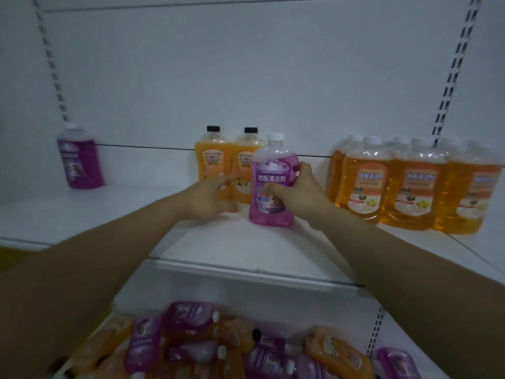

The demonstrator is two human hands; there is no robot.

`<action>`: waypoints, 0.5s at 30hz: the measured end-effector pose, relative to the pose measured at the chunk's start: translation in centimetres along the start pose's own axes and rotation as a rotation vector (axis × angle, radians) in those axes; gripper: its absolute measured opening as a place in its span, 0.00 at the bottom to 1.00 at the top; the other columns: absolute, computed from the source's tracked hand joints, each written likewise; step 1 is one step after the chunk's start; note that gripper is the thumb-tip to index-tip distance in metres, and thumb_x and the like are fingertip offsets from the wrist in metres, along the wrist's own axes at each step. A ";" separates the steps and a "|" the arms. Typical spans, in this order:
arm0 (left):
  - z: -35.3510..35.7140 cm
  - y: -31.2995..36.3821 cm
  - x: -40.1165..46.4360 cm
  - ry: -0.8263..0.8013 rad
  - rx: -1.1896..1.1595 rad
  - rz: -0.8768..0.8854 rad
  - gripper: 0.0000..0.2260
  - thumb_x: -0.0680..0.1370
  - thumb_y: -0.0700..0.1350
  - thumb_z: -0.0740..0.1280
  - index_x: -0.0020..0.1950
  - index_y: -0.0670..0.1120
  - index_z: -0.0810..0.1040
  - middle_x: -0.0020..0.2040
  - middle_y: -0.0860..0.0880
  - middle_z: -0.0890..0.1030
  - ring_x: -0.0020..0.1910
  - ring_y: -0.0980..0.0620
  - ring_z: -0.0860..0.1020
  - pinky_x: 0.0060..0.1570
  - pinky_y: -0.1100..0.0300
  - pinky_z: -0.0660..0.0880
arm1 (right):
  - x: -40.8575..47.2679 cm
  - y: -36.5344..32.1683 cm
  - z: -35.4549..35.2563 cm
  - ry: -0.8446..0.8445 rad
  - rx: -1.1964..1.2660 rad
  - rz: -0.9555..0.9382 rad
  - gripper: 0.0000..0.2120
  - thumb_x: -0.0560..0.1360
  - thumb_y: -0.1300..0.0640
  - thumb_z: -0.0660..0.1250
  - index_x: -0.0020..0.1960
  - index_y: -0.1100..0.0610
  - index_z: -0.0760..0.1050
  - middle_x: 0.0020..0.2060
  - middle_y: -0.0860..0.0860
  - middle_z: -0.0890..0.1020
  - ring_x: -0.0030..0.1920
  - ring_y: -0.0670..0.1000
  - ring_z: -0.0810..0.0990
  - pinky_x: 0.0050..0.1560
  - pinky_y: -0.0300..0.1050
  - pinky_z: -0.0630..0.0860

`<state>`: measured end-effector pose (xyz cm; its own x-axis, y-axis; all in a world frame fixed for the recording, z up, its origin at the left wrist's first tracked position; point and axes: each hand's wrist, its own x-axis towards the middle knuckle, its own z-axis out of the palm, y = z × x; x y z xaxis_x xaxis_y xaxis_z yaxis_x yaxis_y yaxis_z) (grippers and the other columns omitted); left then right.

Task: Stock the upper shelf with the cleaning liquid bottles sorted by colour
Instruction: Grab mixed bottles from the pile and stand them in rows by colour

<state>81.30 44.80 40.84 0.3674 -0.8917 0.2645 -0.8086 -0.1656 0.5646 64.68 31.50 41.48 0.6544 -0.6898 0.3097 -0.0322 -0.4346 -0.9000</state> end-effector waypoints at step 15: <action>-12.1 -13.0 -15.4 -0.134 0.406 -0.483 0.36 0.73 0.69 0.55 0.76 0.52 0.60 0.77 0.51 0.59 0.75 0.51 0.58 0.73 0.55 0.51 | -1.8 -7.6 19.0 -0.246 0.062 -0.082 0.29 0.70 0.54 0.76 0.65 0.55 0.64 0.55 0.50 0.78 0.53 0.52 0.80 0.47 0.46 0.77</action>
<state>91.73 65.80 38.86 0.6944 -0.7171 -0.0599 -0.6857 -0.6846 0.2475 78.05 47.02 41.91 0.8171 -0.4890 0.3052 0.0698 -0.4417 -0.8944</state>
